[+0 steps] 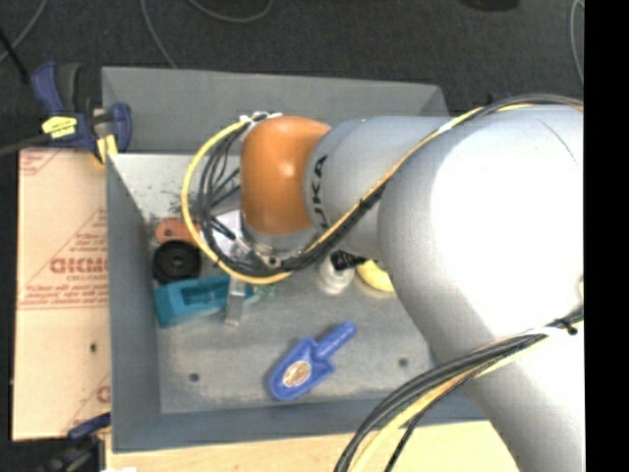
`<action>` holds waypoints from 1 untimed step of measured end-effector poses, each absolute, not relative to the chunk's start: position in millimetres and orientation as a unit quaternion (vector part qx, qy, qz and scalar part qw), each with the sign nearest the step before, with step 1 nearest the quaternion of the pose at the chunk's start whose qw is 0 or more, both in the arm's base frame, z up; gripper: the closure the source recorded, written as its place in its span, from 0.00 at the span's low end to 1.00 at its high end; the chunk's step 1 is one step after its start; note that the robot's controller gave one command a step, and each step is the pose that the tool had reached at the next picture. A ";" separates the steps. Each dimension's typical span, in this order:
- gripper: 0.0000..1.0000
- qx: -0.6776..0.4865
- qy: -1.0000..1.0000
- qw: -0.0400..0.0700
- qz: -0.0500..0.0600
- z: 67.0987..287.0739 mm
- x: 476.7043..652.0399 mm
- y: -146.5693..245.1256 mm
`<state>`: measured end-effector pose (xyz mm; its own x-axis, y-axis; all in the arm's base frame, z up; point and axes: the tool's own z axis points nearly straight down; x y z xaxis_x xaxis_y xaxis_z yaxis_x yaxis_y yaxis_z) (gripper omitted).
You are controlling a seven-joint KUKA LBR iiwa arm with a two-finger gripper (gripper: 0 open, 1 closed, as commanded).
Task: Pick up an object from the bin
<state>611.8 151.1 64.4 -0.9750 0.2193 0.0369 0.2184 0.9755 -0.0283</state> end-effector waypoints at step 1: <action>1.00 -0.113 -0.993 0.030 0.016 64.0 615.8 151.6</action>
Offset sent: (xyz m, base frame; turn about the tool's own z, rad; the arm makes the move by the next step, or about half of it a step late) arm 0.0000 0.0000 0.0000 0.0000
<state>615.8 151.6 64.0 -0.9729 0.2246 0.0557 0.2226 0.9741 -0.0391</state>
